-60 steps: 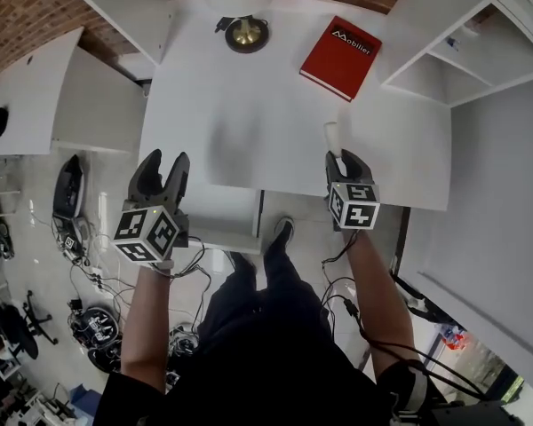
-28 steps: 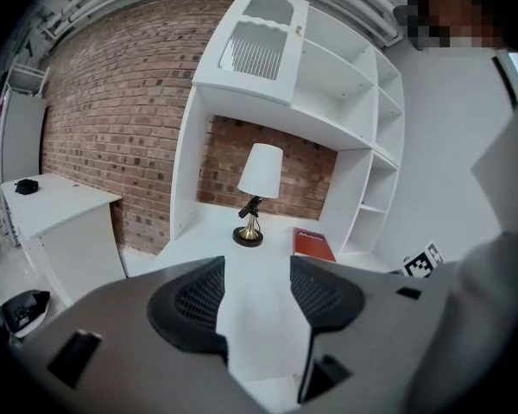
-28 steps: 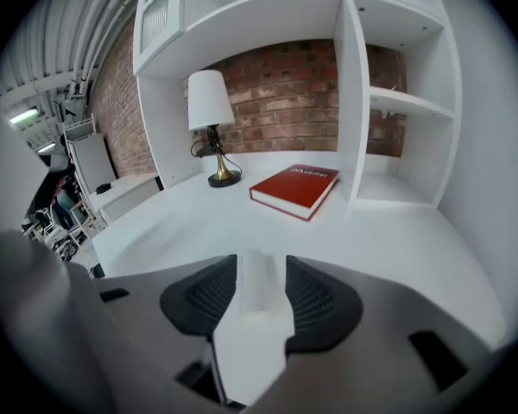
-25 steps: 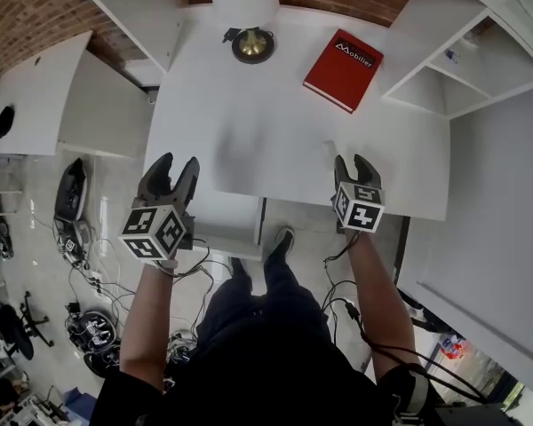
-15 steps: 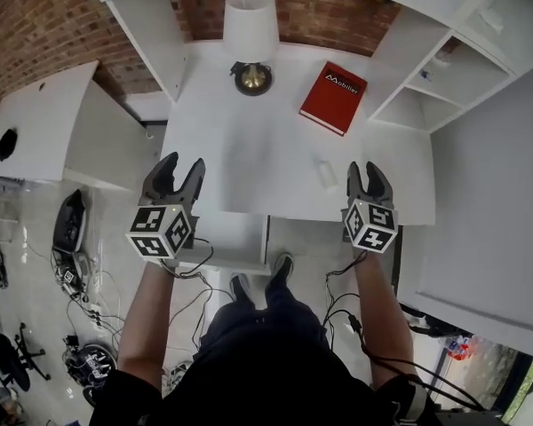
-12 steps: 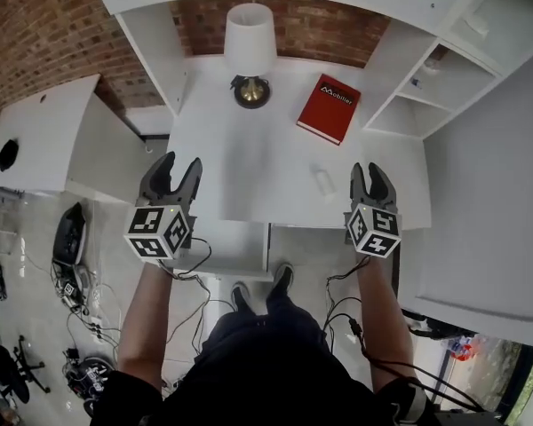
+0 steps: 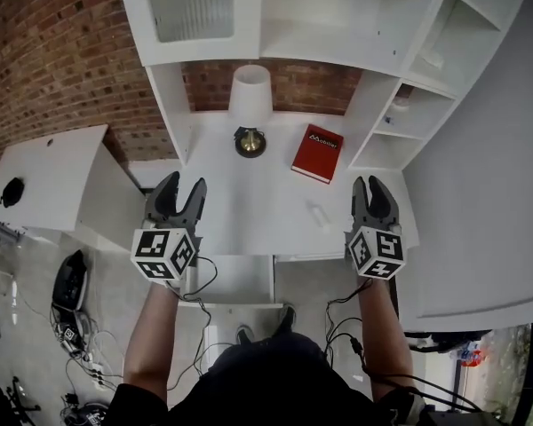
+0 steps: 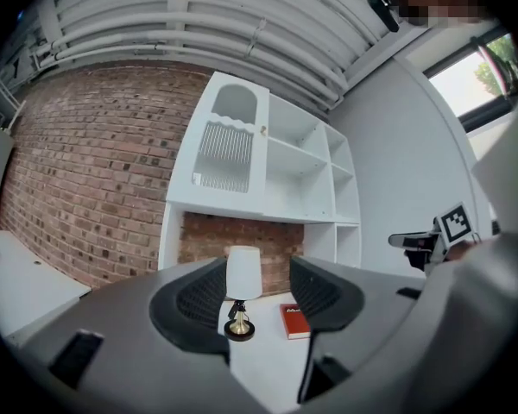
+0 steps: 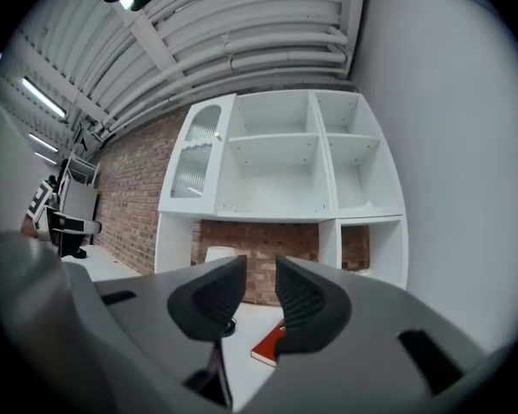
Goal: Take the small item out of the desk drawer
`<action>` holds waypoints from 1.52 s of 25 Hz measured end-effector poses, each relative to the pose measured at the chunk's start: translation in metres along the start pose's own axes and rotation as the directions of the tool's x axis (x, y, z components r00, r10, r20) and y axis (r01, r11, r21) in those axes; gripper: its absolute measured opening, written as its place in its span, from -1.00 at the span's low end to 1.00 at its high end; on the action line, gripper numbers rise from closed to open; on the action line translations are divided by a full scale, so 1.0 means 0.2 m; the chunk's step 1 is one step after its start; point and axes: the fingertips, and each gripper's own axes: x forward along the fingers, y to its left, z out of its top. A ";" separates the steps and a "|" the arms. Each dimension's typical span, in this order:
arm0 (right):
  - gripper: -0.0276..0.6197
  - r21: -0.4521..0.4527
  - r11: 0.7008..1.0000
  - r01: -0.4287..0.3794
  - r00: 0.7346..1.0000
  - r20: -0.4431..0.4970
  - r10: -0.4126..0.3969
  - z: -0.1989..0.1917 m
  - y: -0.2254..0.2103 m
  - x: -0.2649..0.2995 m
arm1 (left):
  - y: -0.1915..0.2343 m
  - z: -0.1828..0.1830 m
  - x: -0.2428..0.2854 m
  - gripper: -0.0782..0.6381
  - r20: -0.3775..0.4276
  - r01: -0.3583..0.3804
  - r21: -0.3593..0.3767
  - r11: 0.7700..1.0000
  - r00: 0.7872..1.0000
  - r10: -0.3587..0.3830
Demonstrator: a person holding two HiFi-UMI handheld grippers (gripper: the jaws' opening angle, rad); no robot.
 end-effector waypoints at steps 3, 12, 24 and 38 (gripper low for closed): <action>-0.60 0.000 1.000 -0.003 1.000 0.025 0.003 0.11 0.06 -0.06 | 0.01 0.09 -0.07 -0.15 0.031 0.008 0.003 1.000 0.999 -0.008; -0.52 -0.025 1.000 0.000 0.998 0.056 0.001 0.24 0.15 -0.19 | 0.07 0.23 -0.24 -0.14 0.065 0.005 0.007 1.000 0.998 -0.006; -0.55 -0.035 0.999 -0.002 0.997 0.071 0.004 0.31 0.18 -0.28 | 0.06 0.26 -0.30 -0.14 0.078 0.022 0.001 1.000 0.997 -0.022; -0.57 -0.040 0.999 -0.016 0.998 0.053 0.018 0.28 0.21 -0.28 | 0.07 0.21 -0.29 -0.14 0.053 0.029 -0.007 1.000 0.998 -0.028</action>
